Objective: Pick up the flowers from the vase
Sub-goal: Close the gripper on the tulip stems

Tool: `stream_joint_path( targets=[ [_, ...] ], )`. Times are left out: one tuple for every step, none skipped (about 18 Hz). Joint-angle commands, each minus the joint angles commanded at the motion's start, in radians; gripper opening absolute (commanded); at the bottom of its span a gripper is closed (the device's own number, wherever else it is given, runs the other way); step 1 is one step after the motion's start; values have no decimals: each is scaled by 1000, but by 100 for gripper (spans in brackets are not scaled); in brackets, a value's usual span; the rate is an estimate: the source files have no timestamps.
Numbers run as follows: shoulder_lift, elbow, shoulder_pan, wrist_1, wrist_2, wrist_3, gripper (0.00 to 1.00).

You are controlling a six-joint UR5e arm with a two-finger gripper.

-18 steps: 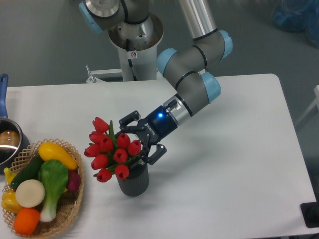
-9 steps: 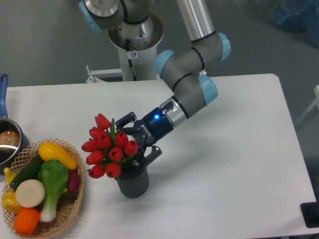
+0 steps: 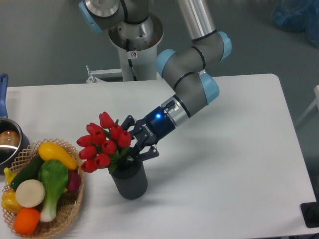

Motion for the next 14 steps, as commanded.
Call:
stream_joint_path(
  targets=[
    [-2, 9, 0, 0, 0, -3, 38],
    [-3, 17, 2, 0, -2, -3, 38],
    [-3, 23, 2, -2, -2, -9, 38],
    [-5, 29, 3, -2, -5, -20, 38],
    [-5, 34, 9, -2, -17, -28, 38],
    [-5, 37, 12, -2, -41, -31, 38],
    [-5, 38, 21, -2, -72, -32, 38],
    [-2, 38, 25, -2, -118, -32, 38],
    [0, 38, 28, -2, -135, -34, 38],
    [3, 38, 31, -2, -146, -38, 38],
    [6, 40, 32, -2, -146, -47, 38],
    [8, 48, 34, -2, -147, -58, 38],
    [9, 54, 35, -2, -147, -75, 38],
    [9, 61, 34, -2, -147, -93, 38]
  ],
)
